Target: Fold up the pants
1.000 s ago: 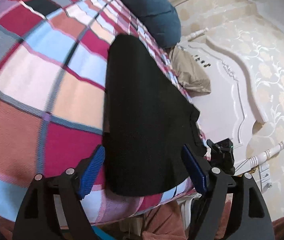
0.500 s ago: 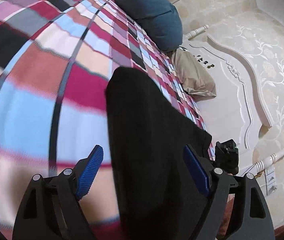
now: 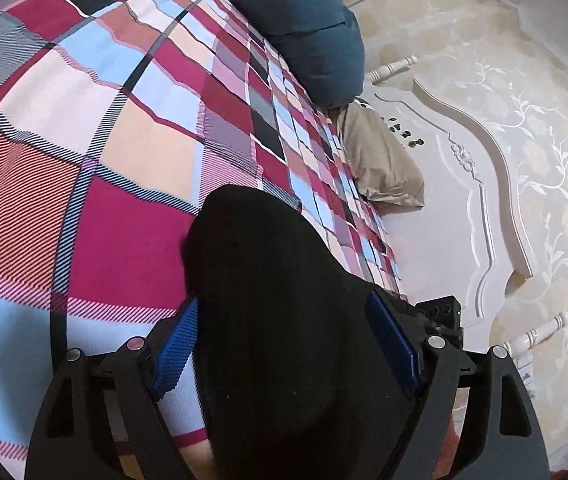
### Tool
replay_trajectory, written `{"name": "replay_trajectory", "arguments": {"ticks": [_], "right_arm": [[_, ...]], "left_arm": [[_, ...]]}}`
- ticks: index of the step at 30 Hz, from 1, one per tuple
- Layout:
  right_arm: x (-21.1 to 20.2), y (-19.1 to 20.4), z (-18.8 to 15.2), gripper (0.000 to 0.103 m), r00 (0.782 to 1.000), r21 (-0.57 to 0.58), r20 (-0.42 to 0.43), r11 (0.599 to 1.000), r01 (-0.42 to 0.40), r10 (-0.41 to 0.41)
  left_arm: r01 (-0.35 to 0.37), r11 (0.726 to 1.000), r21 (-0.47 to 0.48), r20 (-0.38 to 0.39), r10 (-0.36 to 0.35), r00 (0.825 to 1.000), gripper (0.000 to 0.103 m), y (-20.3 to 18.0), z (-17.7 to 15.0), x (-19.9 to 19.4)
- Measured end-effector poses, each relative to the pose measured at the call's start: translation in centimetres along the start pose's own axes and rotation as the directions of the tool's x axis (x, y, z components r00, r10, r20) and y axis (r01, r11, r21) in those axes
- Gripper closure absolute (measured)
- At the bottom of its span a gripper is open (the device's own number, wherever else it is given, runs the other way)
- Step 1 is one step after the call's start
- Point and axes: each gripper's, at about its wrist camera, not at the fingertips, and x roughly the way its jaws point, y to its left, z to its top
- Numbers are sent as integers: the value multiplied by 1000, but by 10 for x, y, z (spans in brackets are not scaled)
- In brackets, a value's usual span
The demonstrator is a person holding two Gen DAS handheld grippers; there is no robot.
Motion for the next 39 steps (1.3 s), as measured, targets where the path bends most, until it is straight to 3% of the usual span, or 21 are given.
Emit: {"name": "replay_trajectory", "arguments": {"ticks": [2, 7, 25, 39], "right_arm": [[2, -1, -2, 51, 997, -18, -6, 997, 74, -74], [1, -8, -4, 60, 997, -7, 5, 997, 73, -73], [9, -4, 2, 68, 998, -24, 31, 998, 60, -59], [20, 2, 9, 68, 998, -29, 42, 998, 50, -48]], "left_arm": [[-91, 995, 28, -10, 92, 996, 53, 1, -1, 2], [-117, 991, 56, 12, 117, 993, 64, 2, -9, -3], [-237, 959, 158, 27, 236, 971, 74, -22, 0, 1], [-262, 952, 156, 36, 260, 965, 74, -21, 8, -5]]}}
